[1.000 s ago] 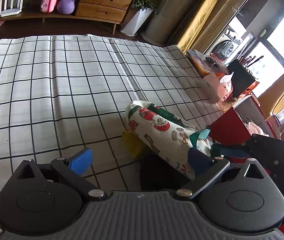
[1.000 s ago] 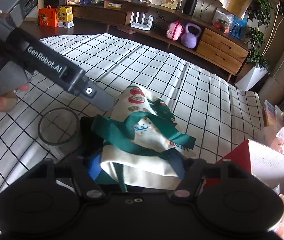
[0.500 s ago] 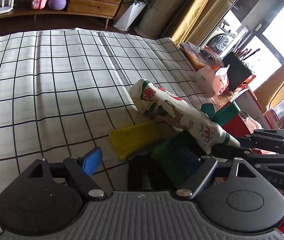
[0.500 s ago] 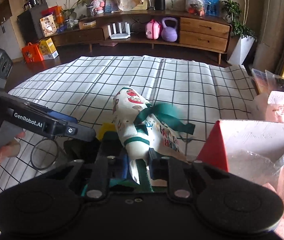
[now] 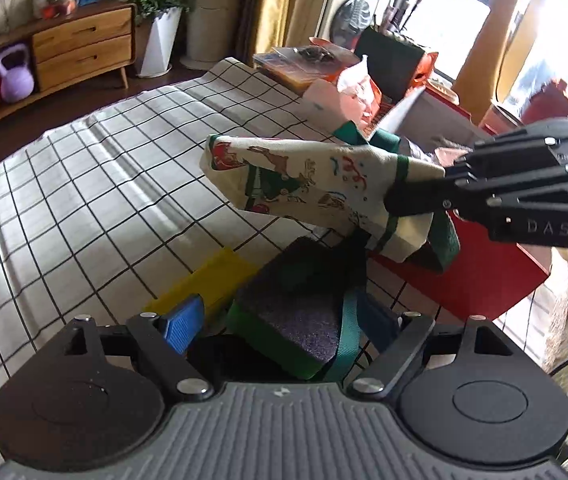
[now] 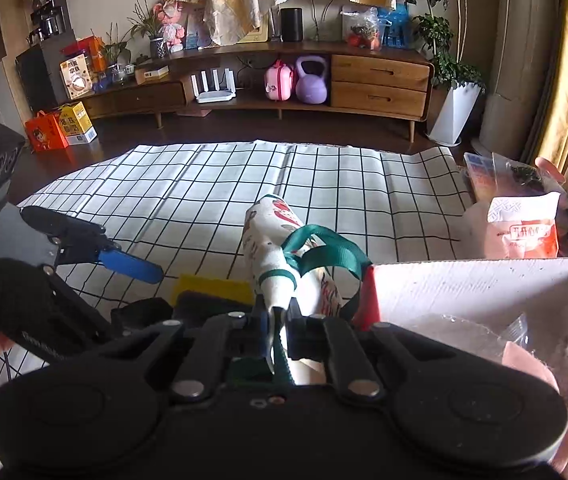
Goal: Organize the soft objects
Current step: 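Lift the tote bag with the right tool while the left grasps the purple-and-green sponge, then carry the tote bag and sponge with both tools into the red box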
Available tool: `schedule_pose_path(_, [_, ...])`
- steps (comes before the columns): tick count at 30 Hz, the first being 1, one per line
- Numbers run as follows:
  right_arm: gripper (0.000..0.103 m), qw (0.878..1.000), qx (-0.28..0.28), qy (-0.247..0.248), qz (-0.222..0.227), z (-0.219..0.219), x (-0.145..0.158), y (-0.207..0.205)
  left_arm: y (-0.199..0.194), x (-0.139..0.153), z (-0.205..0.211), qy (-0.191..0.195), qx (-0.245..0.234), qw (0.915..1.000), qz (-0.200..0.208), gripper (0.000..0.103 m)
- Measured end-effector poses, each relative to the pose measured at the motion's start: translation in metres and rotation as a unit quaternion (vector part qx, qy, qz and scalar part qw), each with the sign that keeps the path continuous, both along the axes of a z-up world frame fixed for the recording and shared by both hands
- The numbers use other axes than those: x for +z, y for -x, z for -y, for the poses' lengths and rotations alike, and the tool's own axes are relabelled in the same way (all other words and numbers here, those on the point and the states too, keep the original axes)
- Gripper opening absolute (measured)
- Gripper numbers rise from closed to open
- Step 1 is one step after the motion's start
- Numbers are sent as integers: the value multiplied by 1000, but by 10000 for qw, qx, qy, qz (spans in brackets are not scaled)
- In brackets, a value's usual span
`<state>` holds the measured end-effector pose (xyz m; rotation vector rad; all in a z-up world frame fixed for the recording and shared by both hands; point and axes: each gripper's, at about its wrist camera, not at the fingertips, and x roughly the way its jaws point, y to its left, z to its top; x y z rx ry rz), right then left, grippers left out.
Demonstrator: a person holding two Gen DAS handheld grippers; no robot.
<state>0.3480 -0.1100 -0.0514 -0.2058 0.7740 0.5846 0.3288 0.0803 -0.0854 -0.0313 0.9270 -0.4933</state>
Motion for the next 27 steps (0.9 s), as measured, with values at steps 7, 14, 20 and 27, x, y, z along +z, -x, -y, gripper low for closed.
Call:
schedule_pose_path(7, [4,9996,20,-68,268,16,23,9,8,-1,45,-1309,-1007,9847,564,85])
schedule_pose_path(14, [4,9984,-233,-397,337,51,60,2,6,-7,57,-1537,-1305,9771,675,85])
schedule_pose_path(20, [4,9974,-303,-453,464,68,75,4,3,-22,72,-1968,-1569,9658,618,85])
schedule_pose_path(27, [4,9970,-371,-465,501,71,68,5,3,-24,75,-1962,-1694,9632,708,77])
